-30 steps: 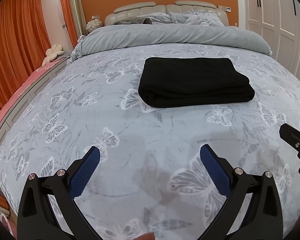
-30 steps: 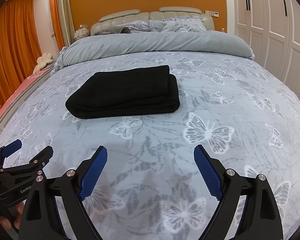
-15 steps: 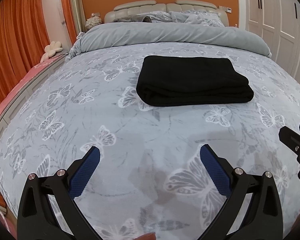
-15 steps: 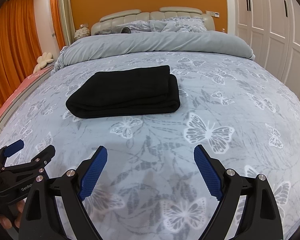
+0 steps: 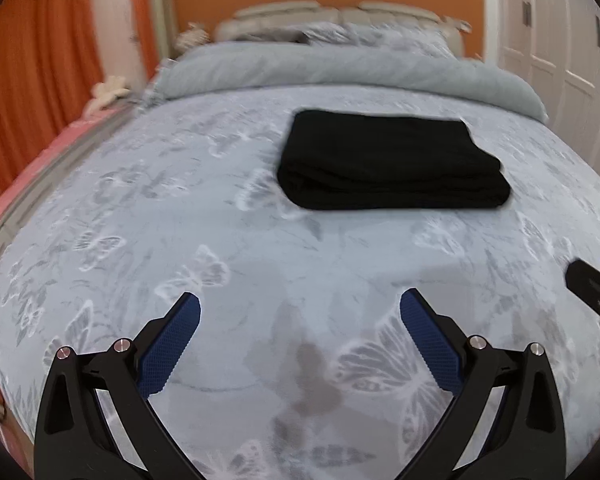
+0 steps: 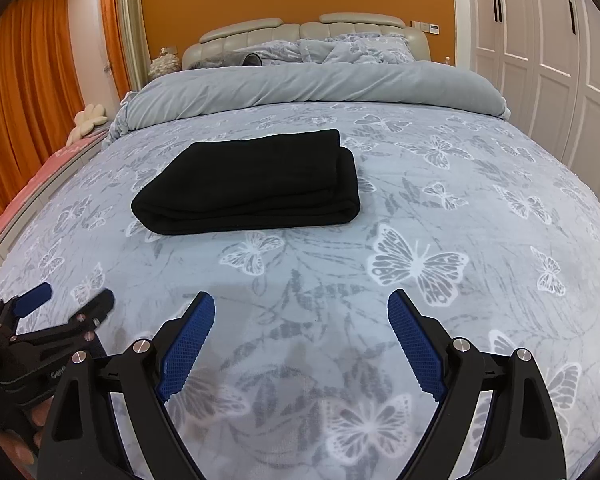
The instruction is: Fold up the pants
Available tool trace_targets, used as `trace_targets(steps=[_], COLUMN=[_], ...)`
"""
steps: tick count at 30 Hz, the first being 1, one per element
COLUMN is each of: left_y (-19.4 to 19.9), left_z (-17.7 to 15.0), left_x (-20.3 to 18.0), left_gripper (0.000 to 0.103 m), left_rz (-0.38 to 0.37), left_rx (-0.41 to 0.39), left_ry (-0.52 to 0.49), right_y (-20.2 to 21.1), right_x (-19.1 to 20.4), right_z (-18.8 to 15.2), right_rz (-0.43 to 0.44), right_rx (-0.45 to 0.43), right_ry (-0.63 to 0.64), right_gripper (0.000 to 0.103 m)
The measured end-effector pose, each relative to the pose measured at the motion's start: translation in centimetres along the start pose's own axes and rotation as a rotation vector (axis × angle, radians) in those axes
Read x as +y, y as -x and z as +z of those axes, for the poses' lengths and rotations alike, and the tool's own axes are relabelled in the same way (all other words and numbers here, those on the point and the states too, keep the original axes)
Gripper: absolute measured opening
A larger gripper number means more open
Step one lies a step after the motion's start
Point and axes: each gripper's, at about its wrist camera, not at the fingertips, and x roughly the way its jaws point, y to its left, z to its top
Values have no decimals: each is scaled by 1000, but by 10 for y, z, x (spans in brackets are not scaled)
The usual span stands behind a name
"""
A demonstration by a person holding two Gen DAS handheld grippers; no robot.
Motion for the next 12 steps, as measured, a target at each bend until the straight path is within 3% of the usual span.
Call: trace_targets(steps=[12], left_y=[2], left_z=[0], left_x=[0], left_gripper=[98], left_rz=[-18], left_rx=[28], left_ry=[-68], right_y=[0], right_x=[0], right_z=[0], right_rz=[0], right_rx=[0], right_ry=[2], right_gripper=[87])
